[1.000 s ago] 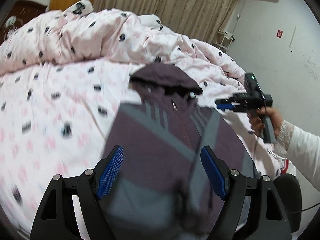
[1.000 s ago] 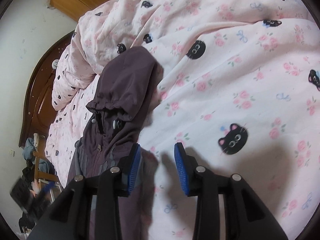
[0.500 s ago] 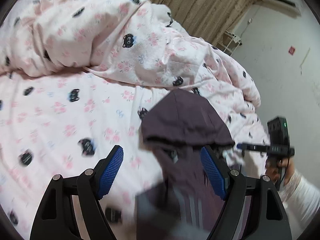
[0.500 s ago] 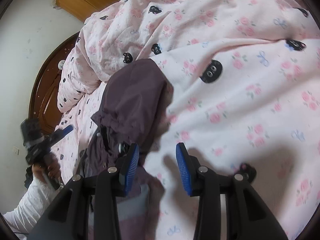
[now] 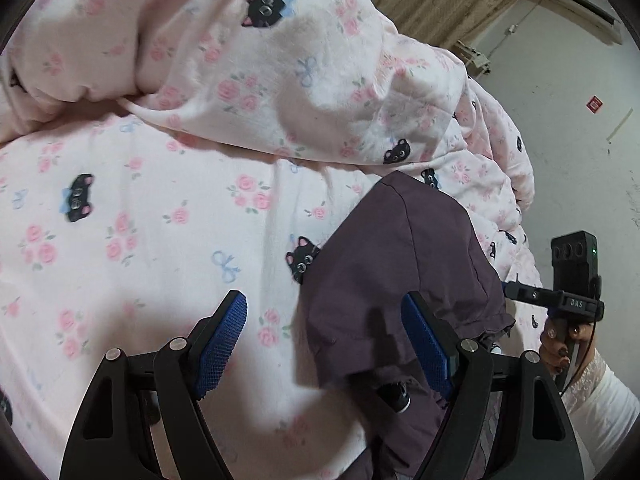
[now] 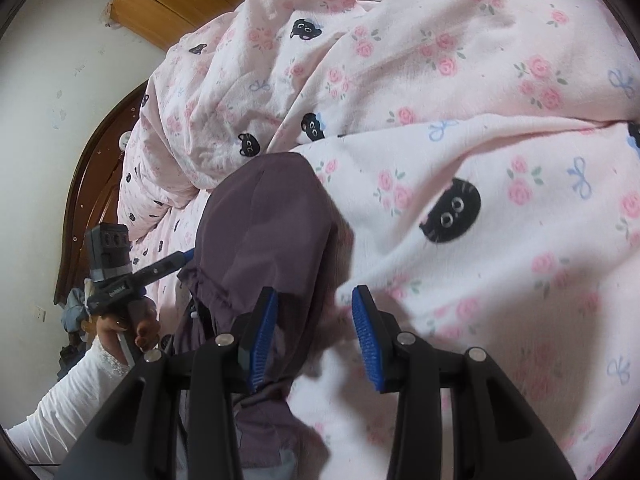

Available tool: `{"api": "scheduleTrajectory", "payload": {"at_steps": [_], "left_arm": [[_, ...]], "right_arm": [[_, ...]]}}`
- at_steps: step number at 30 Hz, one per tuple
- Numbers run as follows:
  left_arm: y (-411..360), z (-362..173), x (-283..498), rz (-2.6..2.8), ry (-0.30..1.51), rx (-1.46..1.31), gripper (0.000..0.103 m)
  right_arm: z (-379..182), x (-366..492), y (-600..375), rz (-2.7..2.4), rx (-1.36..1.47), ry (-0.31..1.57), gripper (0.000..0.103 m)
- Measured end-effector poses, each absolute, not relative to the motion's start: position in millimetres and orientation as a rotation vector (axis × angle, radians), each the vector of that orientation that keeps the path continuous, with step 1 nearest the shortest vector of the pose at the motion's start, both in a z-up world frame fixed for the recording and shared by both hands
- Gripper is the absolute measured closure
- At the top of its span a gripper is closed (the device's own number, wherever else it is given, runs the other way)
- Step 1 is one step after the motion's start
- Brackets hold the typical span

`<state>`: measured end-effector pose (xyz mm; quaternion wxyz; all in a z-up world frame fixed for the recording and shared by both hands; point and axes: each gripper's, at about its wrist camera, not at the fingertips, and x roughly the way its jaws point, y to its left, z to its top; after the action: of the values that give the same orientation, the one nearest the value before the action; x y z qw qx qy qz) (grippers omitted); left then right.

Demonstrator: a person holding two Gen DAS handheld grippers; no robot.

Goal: Fold clothes
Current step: 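Grasp the hood with the right gripper while the left gripper grasps it too, then lift the hood off the bed with both grippers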

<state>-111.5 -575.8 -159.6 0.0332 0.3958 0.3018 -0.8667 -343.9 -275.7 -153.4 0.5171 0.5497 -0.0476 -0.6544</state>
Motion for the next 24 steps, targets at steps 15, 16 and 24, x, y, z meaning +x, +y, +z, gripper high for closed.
{"api": "scheduleTrajectory", "payload": {"at_steps": [15, 16, 24], "left_arm": [[-571, -170, -138, -2.681, 1.003, 1.247, 0.058], [-572, -169, -137, -2.679, 1.001, 1.243, 0.062], [-578, -160, -128, -2.688, 0.961, 1.203, 0.085]], "right_arm": [[-176, -364, -292, -1.512, 1.374, -0.288, 0.062], [-177, -365, -293, -1.509, 1.378, -0.304, 0.062], [-179, -371, -302, -1.508, 1.39, -0.405, 0.066]]}}
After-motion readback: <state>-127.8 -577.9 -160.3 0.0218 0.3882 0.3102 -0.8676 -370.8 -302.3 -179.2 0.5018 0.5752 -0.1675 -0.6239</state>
